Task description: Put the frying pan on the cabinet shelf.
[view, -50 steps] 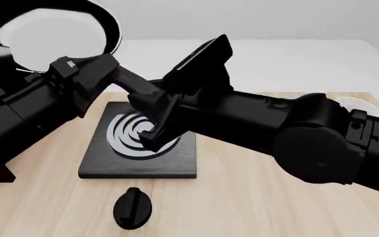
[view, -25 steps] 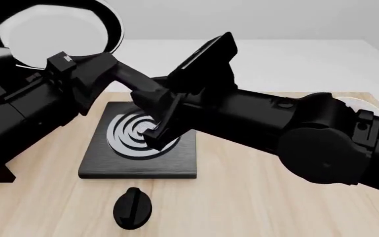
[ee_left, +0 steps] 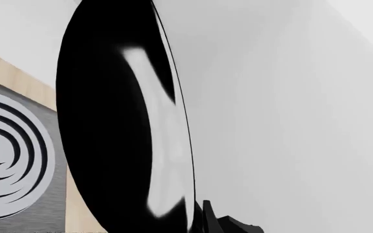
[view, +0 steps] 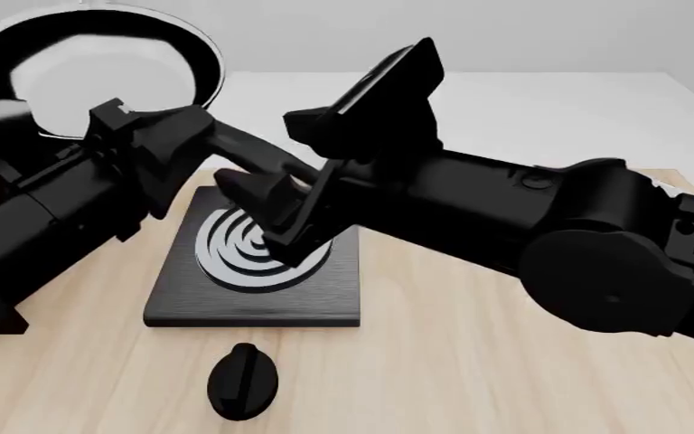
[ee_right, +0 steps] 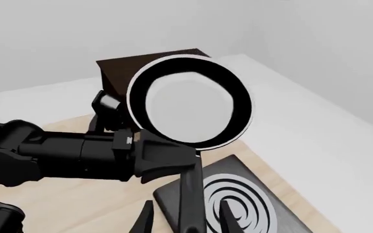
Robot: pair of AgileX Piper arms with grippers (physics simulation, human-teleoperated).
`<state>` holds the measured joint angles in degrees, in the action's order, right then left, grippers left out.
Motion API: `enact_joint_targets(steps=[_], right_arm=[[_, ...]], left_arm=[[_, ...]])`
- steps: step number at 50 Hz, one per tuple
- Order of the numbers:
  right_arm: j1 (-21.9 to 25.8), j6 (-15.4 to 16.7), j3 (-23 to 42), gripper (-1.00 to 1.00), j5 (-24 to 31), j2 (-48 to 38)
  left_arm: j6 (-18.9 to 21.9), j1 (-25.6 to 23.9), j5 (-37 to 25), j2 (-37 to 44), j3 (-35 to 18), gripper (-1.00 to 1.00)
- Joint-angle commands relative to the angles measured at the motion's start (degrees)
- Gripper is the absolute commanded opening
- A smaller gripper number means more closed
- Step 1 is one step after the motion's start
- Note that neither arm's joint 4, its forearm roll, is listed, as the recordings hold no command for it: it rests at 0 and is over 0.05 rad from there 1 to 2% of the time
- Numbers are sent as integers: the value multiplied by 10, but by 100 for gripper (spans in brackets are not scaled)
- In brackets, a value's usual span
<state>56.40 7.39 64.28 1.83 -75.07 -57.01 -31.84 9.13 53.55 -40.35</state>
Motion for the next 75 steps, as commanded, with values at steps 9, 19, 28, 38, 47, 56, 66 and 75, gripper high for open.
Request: enact_joint_targets(steps=[9, 19, 28, 38, 47, 56, 66, 75], right_arm=[[-4, 1, -4, 100, 10, 22], [-19, -14, -20, 100, 0, 44], [-36, -8, -52, 100, -38, 83], [-84, -14, -81, 100, -38, 126], [-104, -27, -92, 100, -30, 150], [-180, -40, -131, 100, -23, 227], [-279, -42, -219, 100, 20, 359], [-331, -40, -285, 100, 32, 425]], left_arm=[[9, 6, 9, -10, -9, -100], [45, 19, -13, -28, -22, -100], [39, 49, -6, -35, -7, -100], [26, 79, -1, -50, 22, -100], [13, 114, 9, -49, 36, -100], [-8, 134, 11, -59, 31, -100], [-28, 170, 38, -54, 47, -100], [-39, 193, 55, -33, 45, -100]])
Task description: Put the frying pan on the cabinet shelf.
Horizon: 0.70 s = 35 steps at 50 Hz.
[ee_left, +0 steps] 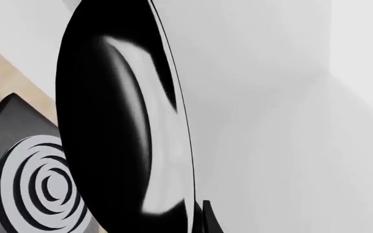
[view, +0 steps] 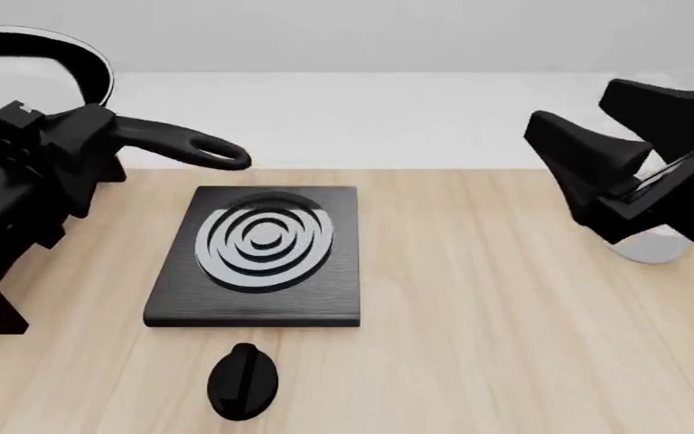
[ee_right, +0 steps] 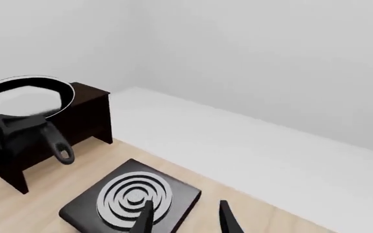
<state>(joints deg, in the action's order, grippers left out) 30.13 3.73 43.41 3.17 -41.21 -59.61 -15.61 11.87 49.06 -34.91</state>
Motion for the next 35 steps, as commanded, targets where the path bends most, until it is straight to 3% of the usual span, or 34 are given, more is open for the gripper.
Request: enact_joint_targets(steps=[1, 5, 14, 18, 35], right_arm=[[-70, -9, -86, 100, 19, 92], [-64, -8, -113, 100, 11, 91], [-57, -15, -116, 100, 3, 79], [-56, -14, -116, 100, 3, 76], [-56, -26, -129, 100, 7, 85]], left_arm=[[-12, 36, 27, 19, -17, -100], [-55, 52, 58, 55, -26, -100], [-35, 90, 55, 124, -87, -100], [-68, 108, 81, 163, -92, -100], [-64, 171, 100, 244, -149, -100]])
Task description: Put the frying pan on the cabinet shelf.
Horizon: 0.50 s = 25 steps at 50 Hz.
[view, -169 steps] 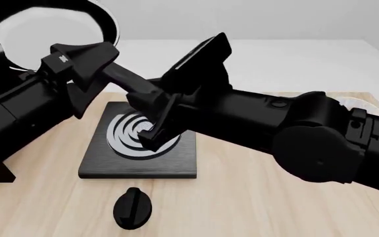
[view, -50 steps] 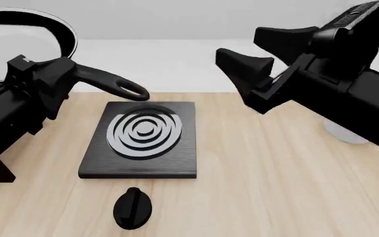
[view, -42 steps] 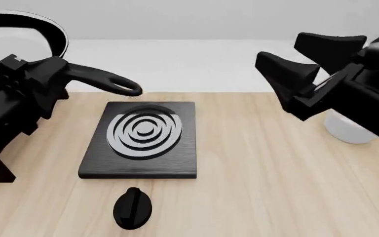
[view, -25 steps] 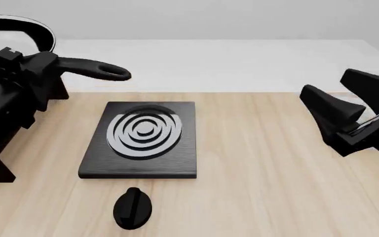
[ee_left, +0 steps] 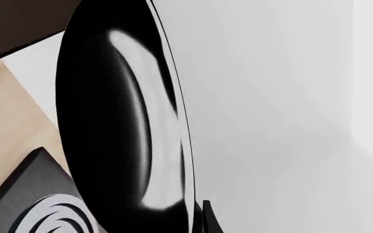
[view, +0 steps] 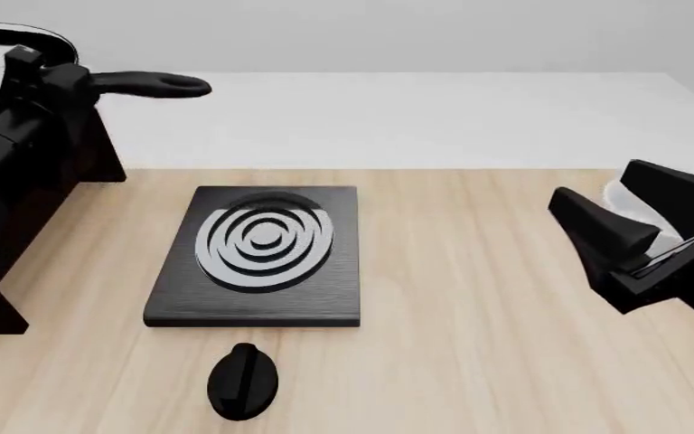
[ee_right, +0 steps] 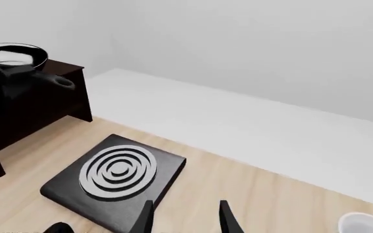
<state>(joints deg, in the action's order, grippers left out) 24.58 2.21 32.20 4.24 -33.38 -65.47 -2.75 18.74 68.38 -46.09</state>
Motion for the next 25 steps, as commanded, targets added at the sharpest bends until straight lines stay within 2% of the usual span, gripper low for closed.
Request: enact_joint_targets(steps=[1, 9, 13, 25], right_arm=[[1, -14, -19, 100, -5, 5], [-7, -32, -25, 100, -7, 8], [0, -24, -21, 100, -5, -5], [6, -38, -18, 100, -2, -21]], left_arm=[[-5, 45, 31, 55, -39, -100], [-8, 59, 41, 86, -60, -100], [-8, 66, 39, 101, -73, -100], [-6, 102, 39, 137, -110, -100]])
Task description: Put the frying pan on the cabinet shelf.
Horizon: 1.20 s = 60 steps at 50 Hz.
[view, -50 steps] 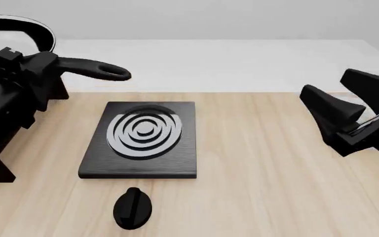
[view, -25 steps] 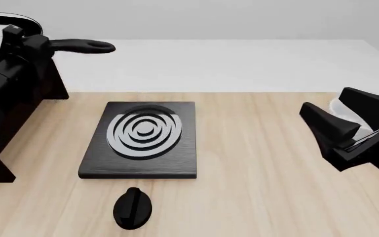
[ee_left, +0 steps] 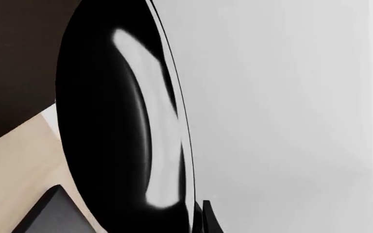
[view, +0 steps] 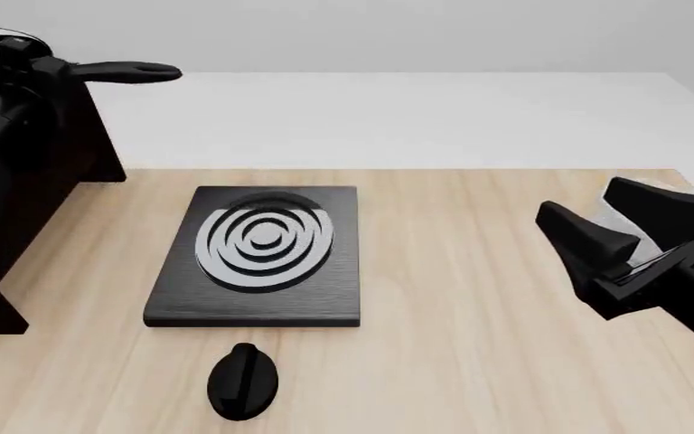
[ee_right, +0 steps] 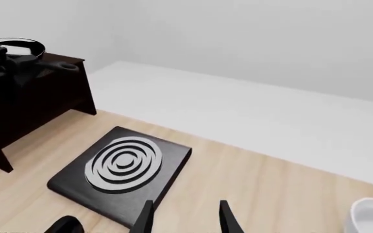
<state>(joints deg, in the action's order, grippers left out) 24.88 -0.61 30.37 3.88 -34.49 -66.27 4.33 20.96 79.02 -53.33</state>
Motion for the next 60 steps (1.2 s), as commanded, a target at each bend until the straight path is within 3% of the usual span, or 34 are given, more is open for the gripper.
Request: enact_joint_targets(steps=[1, 12, 17, 19, 22, 29, 41, 60], right_arm=[[4, -13, 0, 100, 2, -11], [8, -23, 1, 100, 2, -19], [4, -22, 2, 100, 4, -21], [3, -24, 2, 100, 5, -21], [3, -24, 2, 100, 5, -22], [0, -24, 3, 100, 6, -24], [0, -24, 4, 100, 9, -31], [0, -21, 5, 100, 9, -33]], left_arm=[[2, 33, 17, 32, -38, -100], [-14, 57, 34, 61, -40, -100], [-1, 65, 22, 68, -55, -100], [33, 71, -2, 64, -77, -100], [17, 74, 8, 75, -77, -100], [20, 85, 1, 99, -100, -100], [22, 88, 19, 111, -78, -100], [-8, 100, 80, 127, -21, -100]])
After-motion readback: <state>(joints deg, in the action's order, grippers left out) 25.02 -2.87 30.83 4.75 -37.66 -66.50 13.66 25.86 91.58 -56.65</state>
